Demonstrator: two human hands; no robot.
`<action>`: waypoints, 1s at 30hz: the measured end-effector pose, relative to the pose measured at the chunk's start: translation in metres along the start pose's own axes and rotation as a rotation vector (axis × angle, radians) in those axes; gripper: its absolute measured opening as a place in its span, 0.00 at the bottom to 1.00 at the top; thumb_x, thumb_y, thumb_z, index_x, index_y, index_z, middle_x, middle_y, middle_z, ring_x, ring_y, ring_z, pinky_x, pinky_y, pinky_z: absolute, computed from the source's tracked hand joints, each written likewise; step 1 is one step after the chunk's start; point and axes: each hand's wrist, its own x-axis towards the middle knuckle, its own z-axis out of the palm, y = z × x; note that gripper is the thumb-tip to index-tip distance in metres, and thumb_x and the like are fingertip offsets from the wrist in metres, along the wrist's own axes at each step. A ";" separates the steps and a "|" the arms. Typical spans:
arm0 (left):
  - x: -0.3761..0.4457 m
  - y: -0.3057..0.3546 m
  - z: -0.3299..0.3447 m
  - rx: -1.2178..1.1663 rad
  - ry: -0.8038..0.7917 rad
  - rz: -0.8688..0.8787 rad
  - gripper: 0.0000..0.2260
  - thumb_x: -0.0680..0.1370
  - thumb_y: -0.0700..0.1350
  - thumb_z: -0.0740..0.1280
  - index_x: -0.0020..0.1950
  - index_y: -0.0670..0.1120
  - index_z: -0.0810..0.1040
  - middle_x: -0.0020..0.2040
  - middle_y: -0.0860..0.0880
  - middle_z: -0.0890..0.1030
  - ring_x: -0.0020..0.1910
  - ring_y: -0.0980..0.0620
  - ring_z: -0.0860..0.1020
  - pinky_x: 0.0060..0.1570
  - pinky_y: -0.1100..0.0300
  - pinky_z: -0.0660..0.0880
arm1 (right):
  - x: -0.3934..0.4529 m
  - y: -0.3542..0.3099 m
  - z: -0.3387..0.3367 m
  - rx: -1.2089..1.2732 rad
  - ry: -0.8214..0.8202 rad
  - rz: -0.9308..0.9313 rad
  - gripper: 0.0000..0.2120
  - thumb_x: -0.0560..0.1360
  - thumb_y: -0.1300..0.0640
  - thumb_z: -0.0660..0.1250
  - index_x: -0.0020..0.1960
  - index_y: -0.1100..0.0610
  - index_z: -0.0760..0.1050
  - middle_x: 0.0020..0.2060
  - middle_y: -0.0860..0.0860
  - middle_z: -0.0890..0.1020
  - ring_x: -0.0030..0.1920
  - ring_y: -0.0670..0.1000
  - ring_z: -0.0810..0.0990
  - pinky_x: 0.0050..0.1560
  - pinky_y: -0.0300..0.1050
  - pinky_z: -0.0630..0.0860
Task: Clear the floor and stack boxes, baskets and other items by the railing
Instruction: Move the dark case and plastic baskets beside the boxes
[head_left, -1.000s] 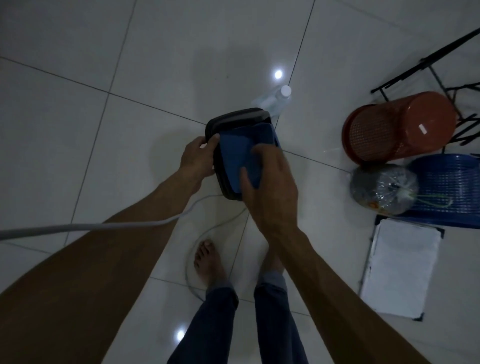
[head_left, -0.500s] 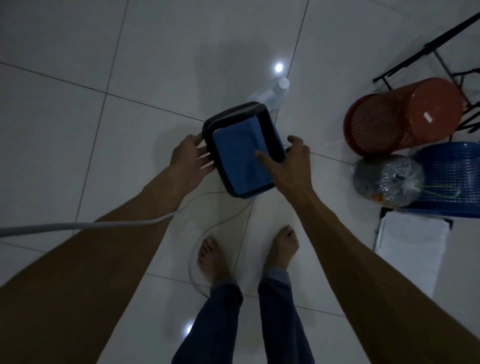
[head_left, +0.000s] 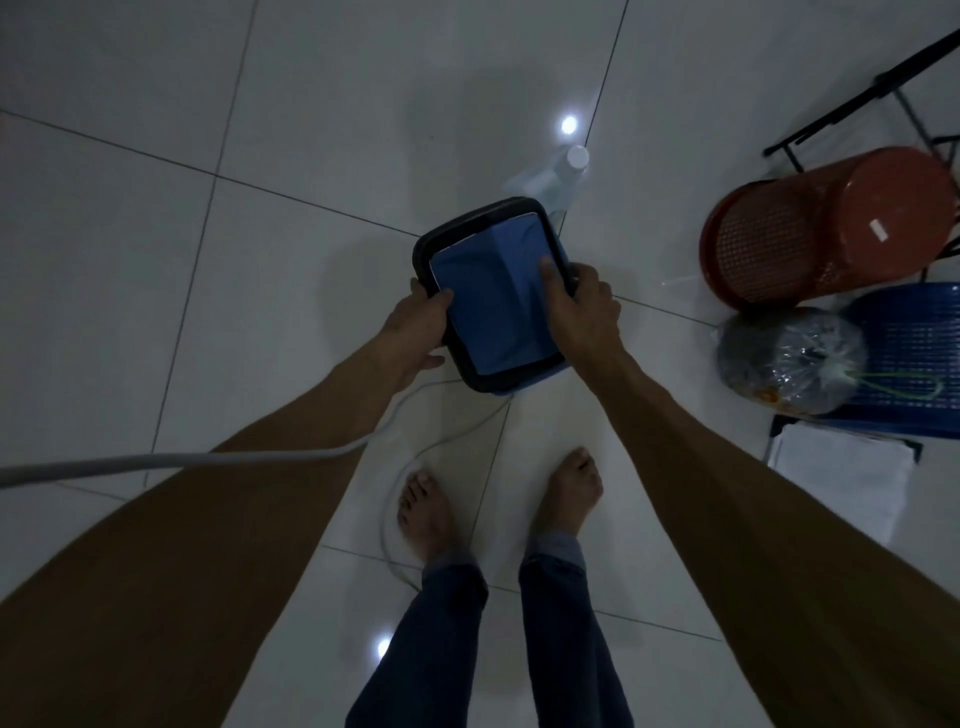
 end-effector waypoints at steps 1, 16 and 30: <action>0.001 0.001 0.000 0.014 0.009 -0.006 0.29 0.83 0.57 0.60 0.82 0.57 0.52 0.69 0.49 0.75 0.59 0.49 0.78 0.57 0.51 0.79 | 0.003 0.002 -0.003 -0.030 0.032 0.008 0.31 0.82 0.38 0.56 0.76 0.58 0.62 0.70 0.62 0.68 0.71 0.61 0.66 0.73 0.56 0.61; -0.008 -0.007 0.006 0.118 0.010 0.015 0.24 0.84 0.49 0.61 0.79 0.51 0.60 0.63 0.46 0.78 0.57 0.43 0.81 0.60 0.49 0.78 | 0.010 0.039 -0.027 -0.212 0.089 -0.222 0.15 0.83 0.55 0.61 0.66 0.58 0.76 0.55 0.58 0.79 0.52 0.55 0.79 0.47 0.38 0.68; 0.018 -0.015 0.018 0.191 0.128 0.066 0.25 0.83 0.56 0.60 0.79 0.50 0.63 0.66 0.47 0.78 0.54 0.47 0.82 0.49 0.52 0.83 | 0.023 0.045 -0.018 -0.088 0.060 -0.246 0.21 0.82 0.57 0.62 0.75 0.55 0.67 0.64 0.53 0.77 0.55 0.49 0.77 0.56 0.43 0.75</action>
